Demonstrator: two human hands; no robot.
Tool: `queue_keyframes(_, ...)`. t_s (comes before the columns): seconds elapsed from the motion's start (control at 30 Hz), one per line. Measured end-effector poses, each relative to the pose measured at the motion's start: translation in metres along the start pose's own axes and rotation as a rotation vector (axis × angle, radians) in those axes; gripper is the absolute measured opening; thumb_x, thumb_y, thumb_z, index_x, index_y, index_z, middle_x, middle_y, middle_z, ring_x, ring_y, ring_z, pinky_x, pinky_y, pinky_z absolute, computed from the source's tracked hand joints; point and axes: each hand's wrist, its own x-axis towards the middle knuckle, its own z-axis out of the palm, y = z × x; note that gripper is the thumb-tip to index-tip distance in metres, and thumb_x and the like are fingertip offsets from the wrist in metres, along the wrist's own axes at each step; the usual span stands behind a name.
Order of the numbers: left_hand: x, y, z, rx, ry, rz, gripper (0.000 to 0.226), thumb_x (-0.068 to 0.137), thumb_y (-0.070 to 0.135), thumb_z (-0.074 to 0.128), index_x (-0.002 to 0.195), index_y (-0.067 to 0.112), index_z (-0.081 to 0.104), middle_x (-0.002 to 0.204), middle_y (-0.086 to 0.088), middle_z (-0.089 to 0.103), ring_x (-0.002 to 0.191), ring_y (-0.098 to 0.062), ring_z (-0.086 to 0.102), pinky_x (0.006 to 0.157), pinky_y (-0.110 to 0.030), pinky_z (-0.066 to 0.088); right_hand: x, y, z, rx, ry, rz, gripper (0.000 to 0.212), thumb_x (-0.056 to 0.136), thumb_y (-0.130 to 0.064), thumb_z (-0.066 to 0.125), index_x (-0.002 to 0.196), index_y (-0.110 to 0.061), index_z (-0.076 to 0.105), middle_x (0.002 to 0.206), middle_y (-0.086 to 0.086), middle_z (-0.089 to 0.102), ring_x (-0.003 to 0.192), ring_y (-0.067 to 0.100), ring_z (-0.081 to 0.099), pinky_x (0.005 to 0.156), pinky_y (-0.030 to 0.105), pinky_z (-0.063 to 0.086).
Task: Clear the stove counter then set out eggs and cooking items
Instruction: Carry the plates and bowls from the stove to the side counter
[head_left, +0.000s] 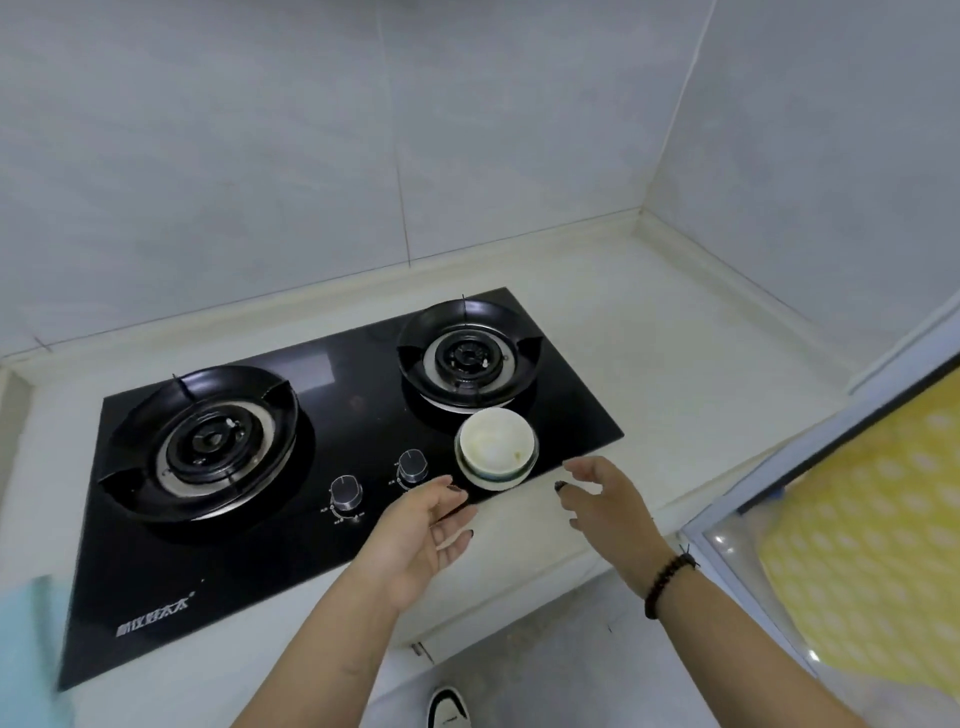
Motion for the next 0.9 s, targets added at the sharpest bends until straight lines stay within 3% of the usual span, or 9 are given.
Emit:
queue_keyframes(0.2, 0.056, 0.021, 0.008, 0.027, 0.081, -0.061, 0.040, 0.092, 0.010, 0.055, 0.132, 0.020, 0.052, 0.120, -0.008, 0.057, 0.119, -0.027, 0.052, 0.092, -0.042, 0.048, 0.065, -0.016, 0.010, -0.072, -0.081, 0.074, 0.034, 0.092, -0.023, 0.058, 0.125, -0.020, 0.050, 0.127, 0.002, 0.049, 0.112, 0.022, 0.054, 0.097, 0.042, 0.049)
queue_keyframes(0.37, 0.083, 0.026, 0.021, 0.052, 0.142, -0.098, 0.052, 0.088, 0.012, 0.061, 0.137, 0.024, 0.046, 0.137, -0.008, 0.047, 0.128, -0.029, 0.042, 0.089, -0.043, 0.045, 0.107, -0.022, 0.018, -0.062, -0.178, 0.128, 0.037, 0.094, -0.032, 0.054, 0.129, -0.022, 0.047, 0.123, 0.006, 0.052, 0.102, 0.017, 0.056, 0.087, 0.038, 0.052)
queue_keyframes(0.47, 0.093, 0.021, 0.030, 0.066, 0.148, -0.127, 0.029, 0.088, 0.014, 0.060, 0.117, 0.016, 0.059, 0.126, -0.011, 0.059, 0.116, -0.029, 0.055, 0.081, -0.042, 0.050, 0.132, -0.025, 0.020, -0.017, -0.282, 0.181, 0.027, 0.096, -0.029, 0.052, 0.122, -0.022, 0.051, 0.105, 0.005, 0.061, 0.089, 0.017, 0.059, 0.087, 0.044, 0.053)
queue_keyframes(0.53, 0.095, 0.017, 0.039, 0.029, 0.184, -0.112, 0.017, 0.090, 0.014, 0.057, 0.105, 0.012, 0.063, 0.115, -0.012, 0.064, 0.104, -0.029, 0.061, 0.081, -0.042, 0.052, 0.144, -0.023, 0.019, 0.034, -0.381, 0.243, 0.021, 0.097, -0.027, 0.050, 0.117, -0.023, 0.055, 0.107, 0.000, 0.062, 0.094, 0.017, 0.061, 0.086, 0.044, 0.055)
queue_keyframes(0.7, 0.092, 0.000, 0.060, -0.106, 0.305, -0.023, 0.025, 0.091, 0.014, 0.054, 0.111, 0.012, 0.067, 0.104, -0.011, 0.070, 0.093, -0.026, 0.063, 0.079, -0.039, 0.048, 0.154, -0.009, 0.013, 0.066, -0.583, 0.258, 0.011, 0.098, -0.034, 0.052, 0.104, -0.033, 0.060, 0.113, -0.001, 0.064, 0.103, 0.021, 0.063, 0.076, 0.037, 0.058)
queue_keyframes(0.8, 0.095, -0.011, 0.071, -0.203, 0.414, 0.033, 0.027, 0.089, 0.016, 0.054, 0.113, 0.011, 0.067, 0.093, -0.009, 0.068, 0.084, -0.025, 0.054, 0.071, -0.035, 0.042, 0.165, -0.009, 0.011, 0.077, -0.661, 0.264, 0.015, 0.097, -0.035, 0.054, 0.111, -0.032, 0.058, 0.118, -0.003, 0.061, 0.106, 0.020, 0.062, 0.072, 0.034, 0.060)
queue_keyframes(0.9, 0.093, -0.019, 0.081, -0.285, 0.475, 0.068, 0.029, 0.088, 0.019, 0.056, 0.114, 0.011, 0.066, 0.095, -0.009, 0.070, 0.084, -0.026, 0.050, 0.079, -0.039, 0.050, 0.171, -0.013, 0.009, 0.063, -0.740, 0.273, 0.020, 0.097, -0.032, 0.054, 0.117, -0.027, 0.056, 0.120, 0.001, 0.059, 0.105, 0.022, 0.064, 0.070, 0.033, 0.060)
